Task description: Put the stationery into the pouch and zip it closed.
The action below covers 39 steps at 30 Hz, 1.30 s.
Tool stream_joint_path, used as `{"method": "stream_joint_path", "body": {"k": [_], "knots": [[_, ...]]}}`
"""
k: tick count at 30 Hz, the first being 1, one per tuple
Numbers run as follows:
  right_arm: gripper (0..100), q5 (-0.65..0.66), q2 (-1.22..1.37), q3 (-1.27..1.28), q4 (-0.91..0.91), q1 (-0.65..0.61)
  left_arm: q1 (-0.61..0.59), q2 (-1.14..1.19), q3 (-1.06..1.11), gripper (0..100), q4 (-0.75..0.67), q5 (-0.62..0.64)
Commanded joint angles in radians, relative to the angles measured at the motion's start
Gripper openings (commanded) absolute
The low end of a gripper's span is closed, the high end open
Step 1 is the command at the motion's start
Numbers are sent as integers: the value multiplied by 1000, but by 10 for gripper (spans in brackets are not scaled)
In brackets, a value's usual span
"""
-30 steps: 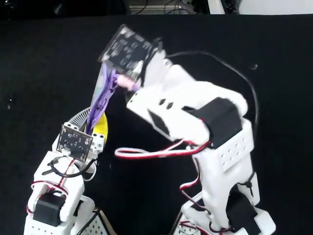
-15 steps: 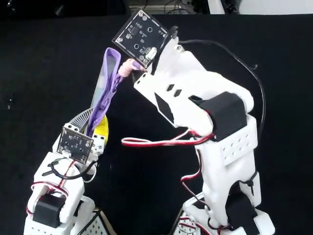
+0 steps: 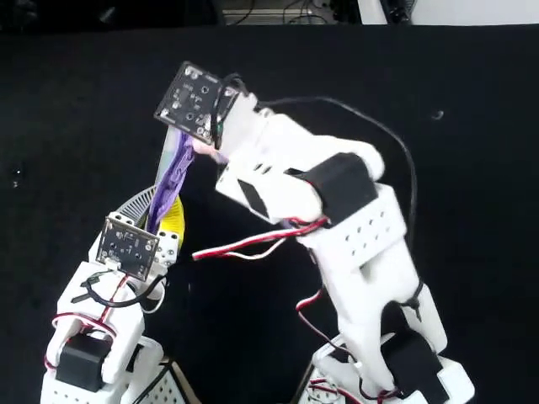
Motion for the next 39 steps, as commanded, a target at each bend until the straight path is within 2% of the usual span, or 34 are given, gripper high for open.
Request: {"method": "stream_joint_path", "body": {"k": [1,9,16,20,23,28,31,35,39], "knots": [[12,-17,-15,94,20,-20,15,0,22,27,3,-8],[21,-20,-16,180,-6,-20,16,0,30,27,-2,-8],[141,-52,-15,180,-83,-25,16,0,30,27,-2,-8],[120,-52,-10,183,-101,-26,16,0,30,27,0,-8],[5,-60,-13,185,-103,-21,16,0,28,27,2,-8],[20,-61,-16,223,-101,-21,16,0,28,27,0,-8],[32,-112,-19,286,-141,-25,15,0,30,27,0,-8],[80,-143,-116,401,-238,-25,13,0,33,27,0,-8],[110,-144,-318,533,-307,-25,8,0,28,27,0,-8]]}}
